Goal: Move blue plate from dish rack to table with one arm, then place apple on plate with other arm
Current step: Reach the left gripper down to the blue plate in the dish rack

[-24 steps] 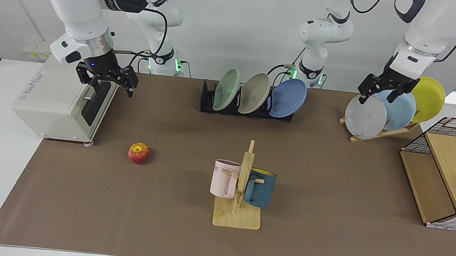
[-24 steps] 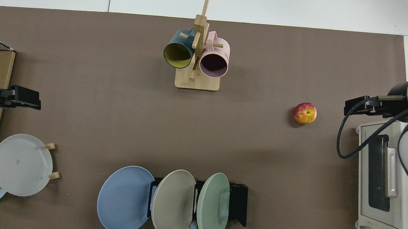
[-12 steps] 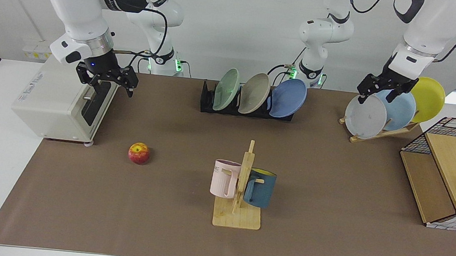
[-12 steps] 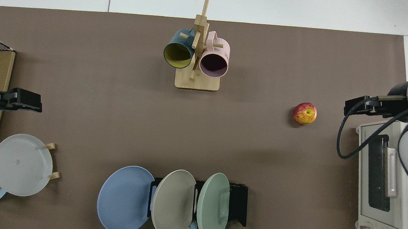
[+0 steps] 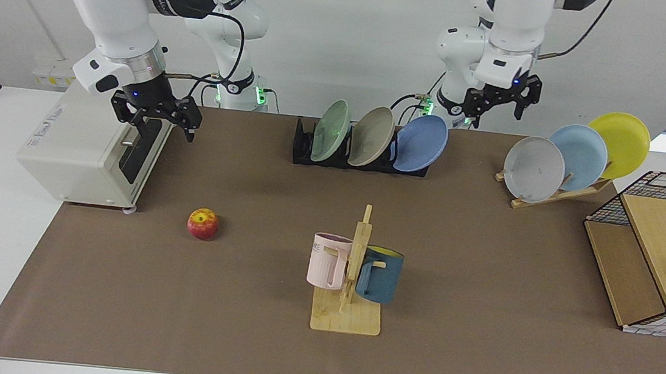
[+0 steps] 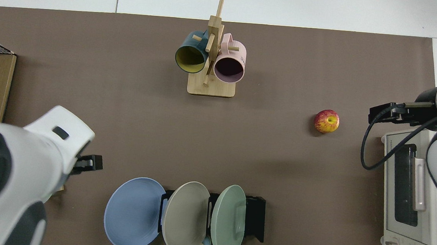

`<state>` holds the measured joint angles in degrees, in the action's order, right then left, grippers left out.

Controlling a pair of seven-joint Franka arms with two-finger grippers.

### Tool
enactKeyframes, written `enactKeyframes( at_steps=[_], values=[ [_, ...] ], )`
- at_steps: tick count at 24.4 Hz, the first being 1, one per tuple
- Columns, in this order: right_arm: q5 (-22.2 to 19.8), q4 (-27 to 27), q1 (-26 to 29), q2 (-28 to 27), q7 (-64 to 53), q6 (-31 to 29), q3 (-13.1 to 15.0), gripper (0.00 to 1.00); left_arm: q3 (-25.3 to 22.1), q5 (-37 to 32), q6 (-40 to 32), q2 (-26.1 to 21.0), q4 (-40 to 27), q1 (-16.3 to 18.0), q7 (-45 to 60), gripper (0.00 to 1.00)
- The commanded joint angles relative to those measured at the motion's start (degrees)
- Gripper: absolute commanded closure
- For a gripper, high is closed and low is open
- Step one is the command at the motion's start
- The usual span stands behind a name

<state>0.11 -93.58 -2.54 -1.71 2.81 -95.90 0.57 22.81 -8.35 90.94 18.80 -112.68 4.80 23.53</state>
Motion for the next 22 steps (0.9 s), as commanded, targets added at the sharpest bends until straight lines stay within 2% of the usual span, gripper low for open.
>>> enactKeyframes(
  at_steps=[1,3,7,11,17,22],
  values=[
    [0.59,-1.60,0.69,1.10,0.79,-1.57,-0.40,0.00,6.01,-2.20,2.31,9.58,-13.17,0.03,5.63,0.00],
    [0.59,-1.60,0.69,1.10,0.79,-1.57,-0.40,0.00,7.85,-2.20,3.01,9.85,-15.28,-0.32,8.18,0.00],
    [0.59,-1.60,0.61,1.10,0.79,-1.57,-0.40,0.00,7.86,-2.11,4.06,12.04,-19.32,-2.43,8.99,0.00],
    [0.59,-1.60,0.69,1.10,0.79,-1.57,-0.40,0.00,8.39,-1.94,10.30,14.51,-26.79,-3.48,12.06,0.00],
    [0.59,-1.60,0.69,1.10,0.79,-1.57,-0.40,0.00,8.48,0.00,10.66,14.33,-27.50,-4.01,12.59,0.00],
    [0.59,-1.60,0.69,1.10,0.79,-1.57,-0.40,0.00,9.70,0.08,15.57,13.46,-32.59,-6.21,13.55,0.00]
  ],
)
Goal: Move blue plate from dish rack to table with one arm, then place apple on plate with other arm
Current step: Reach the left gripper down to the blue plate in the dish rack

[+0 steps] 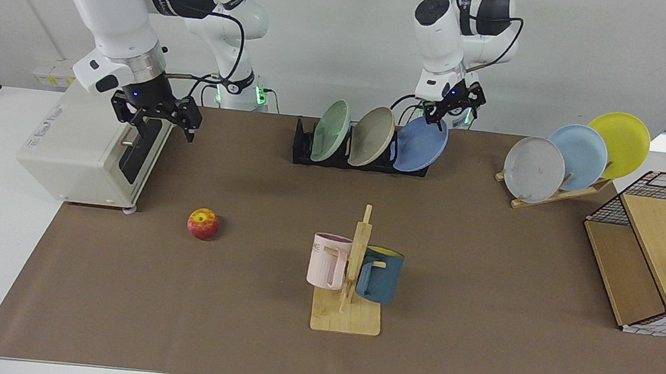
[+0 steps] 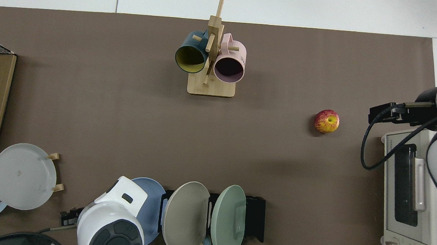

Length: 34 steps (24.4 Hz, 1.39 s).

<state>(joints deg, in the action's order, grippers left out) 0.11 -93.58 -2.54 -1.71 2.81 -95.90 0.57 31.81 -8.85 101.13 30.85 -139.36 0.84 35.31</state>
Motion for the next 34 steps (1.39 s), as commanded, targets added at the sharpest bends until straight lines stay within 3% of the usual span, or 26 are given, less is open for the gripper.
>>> enactKeyframes(
  at_steps=[1,12,21,28,31,34],
  values=[
    [0.59,-1.60,0.69,1.10,0.79,-1.57,-0.40,0.00,0.62,0.67,5.65,1.23,-6.10,-2.16,1.17,0.00],
    [0.59,-1.60,0.69,1.10,0.88,-1.57,-0.40,0.00,-0.34,3.66,6.89,-0.96,-6.19,-0.75,-7.35,0.00],
    [0.59,-1.60,0.69,1.10,0.88,-1.57,-0.40,0.00,-0.26,3.75,8.12,-2.37,-6.98,-1.37,-7.97,0.01],
    [0.59,-1.60,0.43,1.10,0.88,-1.57,-0.40,0.00,0.01,3.75,7.94,-2.46,-6.54,-1.28,-7.71,0.42],
    [0.68,-1.60,0.43,1.10,0.88,-1.57,-0.49,0.00,0.01,3.75,8.20,-2.55,-6.45,-1.19,-7.71,0.52],
    [0.68,-1.69,0.17,1.18,0.97,-1.40,-0.49,0.00,0.01,3.75,8.56,-2.98,-6.45,-0.93,-7.89,0.54]
  ],
)
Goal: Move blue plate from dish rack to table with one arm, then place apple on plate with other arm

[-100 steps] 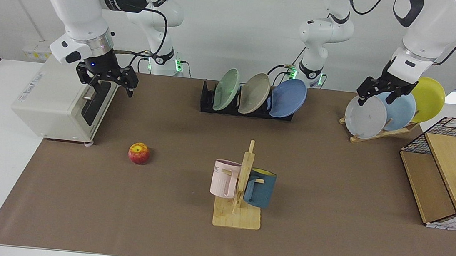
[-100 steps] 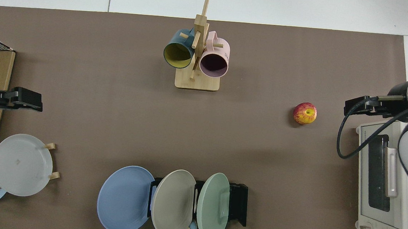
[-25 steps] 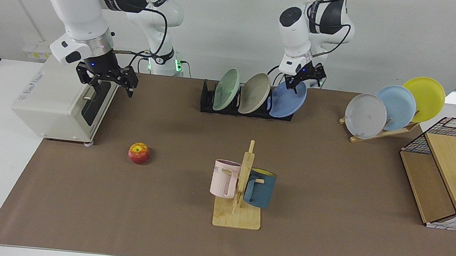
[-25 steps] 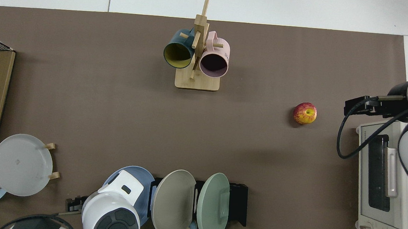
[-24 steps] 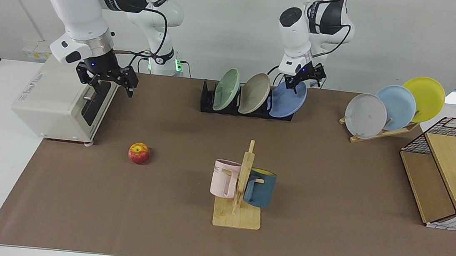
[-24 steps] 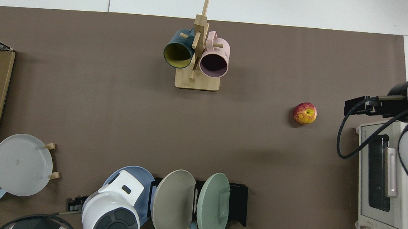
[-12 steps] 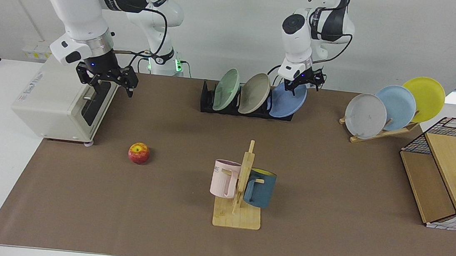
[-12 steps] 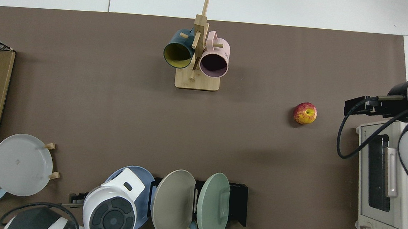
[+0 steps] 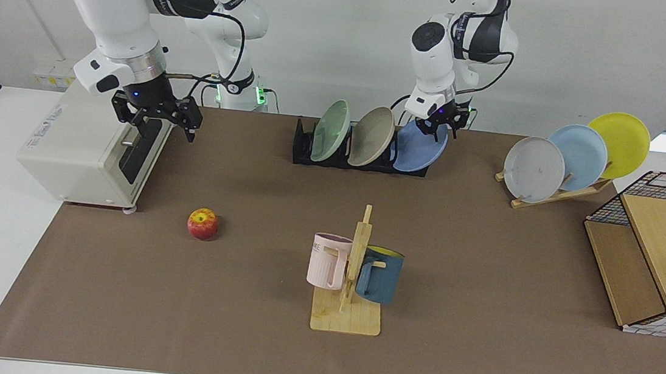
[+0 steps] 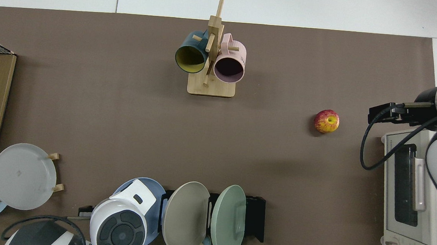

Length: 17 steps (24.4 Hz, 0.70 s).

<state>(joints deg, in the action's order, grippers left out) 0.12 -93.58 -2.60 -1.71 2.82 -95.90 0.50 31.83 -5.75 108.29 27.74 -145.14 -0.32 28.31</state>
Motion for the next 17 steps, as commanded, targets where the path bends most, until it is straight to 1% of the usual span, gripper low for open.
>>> enactKeyframes(
  at_steps=[1,2,3,4,7,12,15,17],
  values=[
    [0.67,-1.69,0.23,1.18,0.96,-1.40,-0.41,0.00,-0.01,0.65,1.49,0.12,-0.67,0.32,-0.88,0.60],
    [0.76,-1.60,0.23,1.18,1.05,-1.49,-0.41,0.00,-0.01,0.65,1.49,0.12,-0.67,0.41,-0.88,0.72],
    [0.85,-1.60,0.32,1.18,1.05,-1.49,-0.41,0.00,-0.01,0.65,1.57,0.12,-0.59,0.50,-0.88,0.87],
    [1.20,-1.60,0.49,1.10,1.31,-1.49,-0.41,0.00,-0.01,0.57,1.58,0.12,-0.59,0.50,-0.88,1.00],
    [2.78,-1.60,0.93,1.01,3.94,-1.84,-0.33,0.00,-0.01,0.48,1.58,-0.14,-0.15,0.50,-1.06,1.00],
    [2.26,-1.60,0.94,0.31,4.48,-3.94,-0.33,0.00,-0.10,-0.40,0.00,-0.23,2.31,0.85,-1.06,1.00],
    [1.99,-0.64,0.41,-1.71,4.74,-5.00,-0.24,0.00,-0.01,-2.59,-2.98,-0.23,4.50,0.94,-0.97,1.00],
    [1.55,1.90,0.32,-4.86,4.92,-4.74,-0.24,0.00,0.17,-5.23,-6.49,-0.23,6.52,0.85,-0.71,1.00]
  ],
)
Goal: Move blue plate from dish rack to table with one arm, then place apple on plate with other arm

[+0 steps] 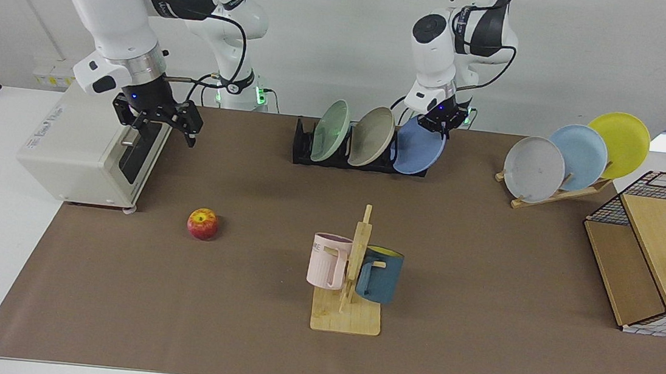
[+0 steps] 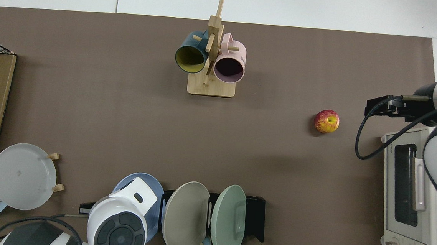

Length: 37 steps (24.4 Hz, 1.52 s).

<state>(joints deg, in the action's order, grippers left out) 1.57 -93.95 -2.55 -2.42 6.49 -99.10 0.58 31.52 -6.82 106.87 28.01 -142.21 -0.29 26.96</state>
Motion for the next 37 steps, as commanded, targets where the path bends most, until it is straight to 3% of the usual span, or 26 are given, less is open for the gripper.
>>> enactKeyframes(
  at_steps=[1,6,12,15,20,25,28,31,37],
  values=[
    [0.02,3.58,0.09,-5.65,1.42,-1.62,-0.23,0.00,0.56,-4.95,-6.48,-0.41,4.48,0.73,0.63,1.00],
    [-2.18,5.27,-1.57,-11.98,2.29,-6.00,-0.32,0.00,2.23,-8.82,-14.04,-0.67,9.23,0.99,0.90,1.00],
    [-3.23,4.74,-1.84,-16.82,3.26,-13.48,-0.41,0.00,2.23,-9.96,-17.04,-3.05,13.80,1.43,0.55,1.00],
    [-3.59,0.54,-1.67,-17.62,3.35,-18.92,-0.41,0.00,2.14,-11.28,-16.61,-4.71,15.99,3.18,1.07,1.00],
    [-3.59,-2.82,-1.93,-19.72,3.35,-23.24,-0.49,0.00,2.14,-13.38,-16.25,-14.71,26.61,7.58,3.61,1.00],
    [-3.59,-7.11,-2.02,-21.22,2.74,-28.59,-0.49,0.00,-0.05,-14.89,-16.00,-24.39,36.12,7.85,6.87,1.00],
    [-3.68,-9.67,-2.02,-21.13,2.12,-29.92,-0.49,0.00,-3.30,-12.44,-11.18,-26.95,36.92,7.67,7.49,1.00],
    [-3.85,-10.55,-2.02,-21.22,0.72,-29.84,-0.49,0.00,-5.68,-4.19,-3.88,-27.13,35.61,8.11,7.58,1.00],
    [-3.85,-13.36,-1.67,-20.52,-0.69,-29.57,-0.41,0.00,-6.03,7.34,3.42,-27.83,31.92,8.02,7.66,1.00]
  ],
)
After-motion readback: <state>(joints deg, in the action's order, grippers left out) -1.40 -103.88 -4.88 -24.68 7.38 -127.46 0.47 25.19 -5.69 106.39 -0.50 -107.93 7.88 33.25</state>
